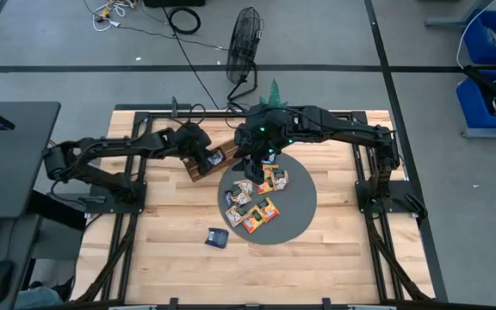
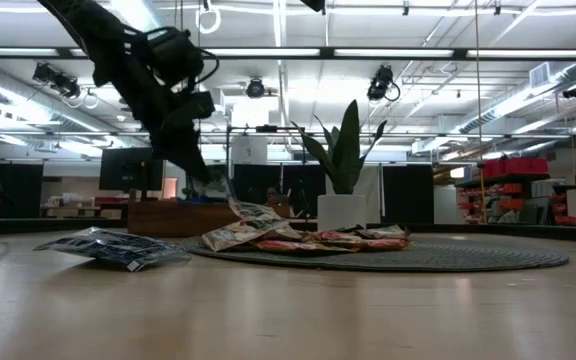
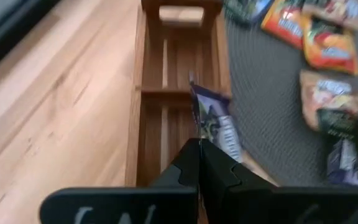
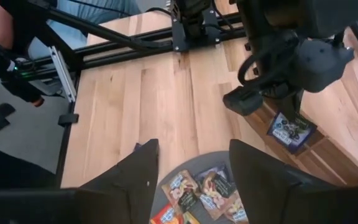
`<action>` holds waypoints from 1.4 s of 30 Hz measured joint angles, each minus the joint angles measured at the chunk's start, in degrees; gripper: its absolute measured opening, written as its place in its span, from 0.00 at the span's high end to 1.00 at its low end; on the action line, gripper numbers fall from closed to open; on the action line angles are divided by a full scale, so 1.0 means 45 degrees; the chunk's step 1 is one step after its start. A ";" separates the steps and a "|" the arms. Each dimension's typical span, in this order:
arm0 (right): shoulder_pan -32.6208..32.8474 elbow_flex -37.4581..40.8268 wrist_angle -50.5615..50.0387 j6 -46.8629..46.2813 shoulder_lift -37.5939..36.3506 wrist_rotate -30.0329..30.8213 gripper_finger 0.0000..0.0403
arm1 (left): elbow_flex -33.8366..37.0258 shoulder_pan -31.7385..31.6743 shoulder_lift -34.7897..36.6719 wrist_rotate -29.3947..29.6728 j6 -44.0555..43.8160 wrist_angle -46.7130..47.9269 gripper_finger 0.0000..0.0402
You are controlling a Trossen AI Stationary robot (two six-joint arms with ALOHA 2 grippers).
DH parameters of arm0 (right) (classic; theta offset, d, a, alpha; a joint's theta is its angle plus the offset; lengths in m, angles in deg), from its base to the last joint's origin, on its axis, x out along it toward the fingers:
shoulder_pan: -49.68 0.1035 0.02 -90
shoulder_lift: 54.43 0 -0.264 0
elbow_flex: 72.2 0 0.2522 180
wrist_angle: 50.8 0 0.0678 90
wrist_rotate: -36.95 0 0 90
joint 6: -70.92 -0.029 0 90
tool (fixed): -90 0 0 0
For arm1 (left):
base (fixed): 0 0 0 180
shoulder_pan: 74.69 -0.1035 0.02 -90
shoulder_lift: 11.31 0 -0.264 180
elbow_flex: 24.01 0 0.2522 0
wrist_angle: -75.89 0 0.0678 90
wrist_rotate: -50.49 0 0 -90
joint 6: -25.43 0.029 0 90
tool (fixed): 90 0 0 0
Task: Pick & Place Tea
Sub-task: Put the purple tea bag into the middle section of the wooden organizer
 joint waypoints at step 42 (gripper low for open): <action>0.0018 0.0015 0.0005 0.0007 0.0160 0.0004 0.50 | 0.0000 -0.0480 -0.0458 0.0894 -0.0058 -0.0141 0.54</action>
